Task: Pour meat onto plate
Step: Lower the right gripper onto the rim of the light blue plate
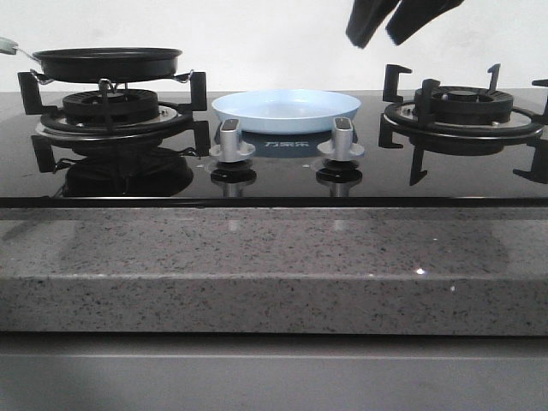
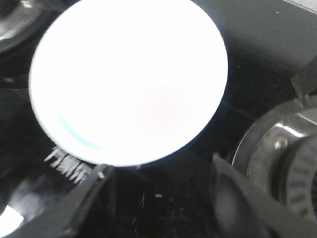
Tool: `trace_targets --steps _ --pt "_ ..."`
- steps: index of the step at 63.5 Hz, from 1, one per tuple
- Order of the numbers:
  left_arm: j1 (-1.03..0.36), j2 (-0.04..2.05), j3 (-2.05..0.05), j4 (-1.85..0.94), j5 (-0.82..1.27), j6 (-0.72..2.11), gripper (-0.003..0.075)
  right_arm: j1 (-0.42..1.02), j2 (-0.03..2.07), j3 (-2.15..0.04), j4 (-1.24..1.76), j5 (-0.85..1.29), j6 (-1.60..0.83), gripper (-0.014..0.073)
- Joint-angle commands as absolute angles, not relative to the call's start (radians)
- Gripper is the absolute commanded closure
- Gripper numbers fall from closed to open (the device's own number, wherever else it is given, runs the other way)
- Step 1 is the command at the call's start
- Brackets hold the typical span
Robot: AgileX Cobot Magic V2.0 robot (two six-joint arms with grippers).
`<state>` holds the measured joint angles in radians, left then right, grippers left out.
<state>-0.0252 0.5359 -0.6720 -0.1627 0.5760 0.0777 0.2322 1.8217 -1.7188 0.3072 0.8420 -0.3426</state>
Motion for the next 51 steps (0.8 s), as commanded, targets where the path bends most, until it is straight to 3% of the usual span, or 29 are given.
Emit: trace_targets --steps 1,24,43,51 --pt "-0.026 0.546 -0.707 -0.178 0.506 0.074 0.0262 0.231 1.827 -1.811 0.303 0.814 -0.352 0.0196" --pt "-0.026 0.546 -0.707 -0.178 0.506 0.074 0.0262 0.230 2.041 -2.037 0.184 0.886 -0.269 0.0200" --pt "-0.026 0.546 -0.707 -0.178 0.558 0.074 0.0262 0.230 2.119 -2.080 0.225 0.892 -0.261 0.0202" --pt "-0.026 0.546 -0.707 -0.178 0.563 0.074 0.0262 0.230 2.131 -2.080 0.263 0.892 -0.261 0.0254"
